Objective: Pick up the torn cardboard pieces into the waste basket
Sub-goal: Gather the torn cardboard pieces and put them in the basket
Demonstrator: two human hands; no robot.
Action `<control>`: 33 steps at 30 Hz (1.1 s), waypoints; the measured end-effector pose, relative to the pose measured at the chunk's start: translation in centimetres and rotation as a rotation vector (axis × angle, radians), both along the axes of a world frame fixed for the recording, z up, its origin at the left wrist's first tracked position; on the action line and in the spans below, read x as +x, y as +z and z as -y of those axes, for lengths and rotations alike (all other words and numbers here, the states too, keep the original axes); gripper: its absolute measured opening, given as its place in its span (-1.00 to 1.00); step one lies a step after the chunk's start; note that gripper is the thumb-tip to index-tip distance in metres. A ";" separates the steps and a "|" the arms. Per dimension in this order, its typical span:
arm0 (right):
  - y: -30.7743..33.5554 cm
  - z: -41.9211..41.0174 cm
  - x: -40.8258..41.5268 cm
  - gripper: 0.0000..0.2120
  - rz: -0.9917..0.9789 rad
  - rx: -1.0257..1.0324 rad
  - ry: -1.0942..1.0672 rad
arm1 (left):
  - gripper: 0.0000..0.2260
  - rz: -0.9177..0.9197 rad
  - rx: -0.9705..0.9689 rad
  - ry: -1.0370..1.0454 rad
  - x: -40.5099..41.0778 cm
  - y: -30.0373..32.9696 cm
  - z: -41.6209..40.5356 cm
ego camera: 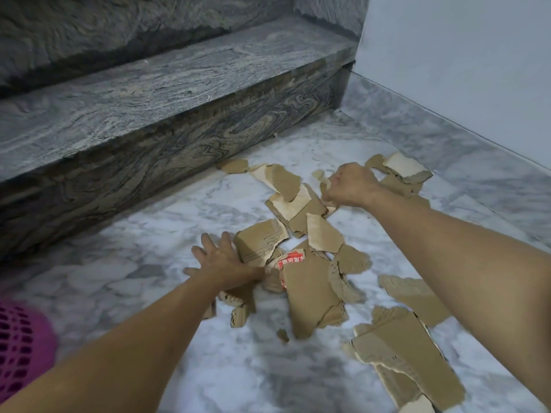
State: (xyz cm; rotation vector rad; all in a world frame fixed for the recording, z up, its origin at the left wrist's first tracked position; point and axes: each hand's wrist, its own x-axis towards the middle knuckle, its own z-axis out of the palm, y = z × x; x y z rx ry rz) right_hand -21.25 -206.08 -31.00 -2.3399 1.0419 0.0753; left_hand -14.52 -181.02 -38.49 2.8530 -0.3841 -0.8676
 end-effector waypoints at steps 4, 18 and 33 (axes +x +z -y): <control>-1.0 2.7 1.0 -0.85 -0.022 -0.003 -0.032 | -0.01 0.136 -0.075 -0.031 2.2 -0.2 1.5; -5.4 10.5 0.4 0.05 -0.315 0.030 -0.174 | -0.09 0.166 -0.170 -0.128 14.4 0.3 10.7; -4.4 10.8 0.9 -0.24 -0.339 -0.170 -0.087 | -0.15 0.243 -0.188 -0.297 9.7 -1.3 14.2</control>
